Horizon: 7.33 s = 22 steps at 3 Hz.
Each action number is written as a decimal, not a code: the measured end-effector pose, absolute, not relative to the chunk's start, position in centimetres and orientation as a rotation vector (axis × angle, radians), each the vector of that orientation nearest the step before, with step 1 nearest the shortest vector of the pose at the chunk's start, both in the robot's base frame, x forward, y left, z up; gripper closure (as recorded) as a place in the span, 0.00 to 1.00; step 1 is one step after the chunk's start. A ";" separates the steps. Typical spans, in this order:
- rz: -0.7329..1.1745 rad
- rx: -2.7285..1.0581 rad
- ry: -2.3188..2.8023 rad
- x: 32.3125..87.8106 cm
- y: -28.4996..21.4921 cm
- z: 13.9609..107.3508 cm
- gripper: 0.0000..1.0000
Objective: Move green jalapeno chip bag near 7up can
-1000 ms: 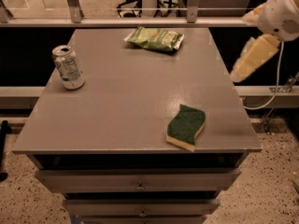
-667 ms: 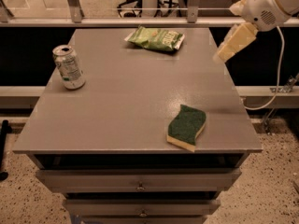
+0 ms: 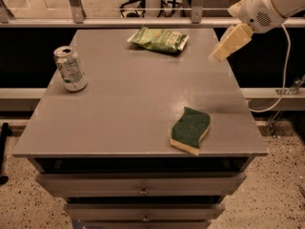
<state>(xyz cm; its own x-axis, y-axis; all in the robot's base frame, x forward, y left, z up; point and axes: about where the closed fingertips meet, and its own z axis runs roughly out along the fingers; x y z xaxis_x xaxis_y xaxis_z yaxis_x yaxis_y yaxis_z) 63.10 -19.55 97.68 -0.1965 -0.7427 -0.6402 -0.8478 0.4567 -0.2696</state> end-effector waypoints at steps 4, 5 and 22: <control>0.322 -0.870 1.952 73.9 -8.8 92.2 0.00; 0.321 -0.828 1.929 76.5 -7.0 90.9 0.00; 0.740 -1.051 1.616 68.9 11.4 93.0 0.38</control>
Offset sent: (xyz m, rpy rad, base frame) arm 0.0885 0.0869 -0.0453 0.3004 -0.0521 -0.2489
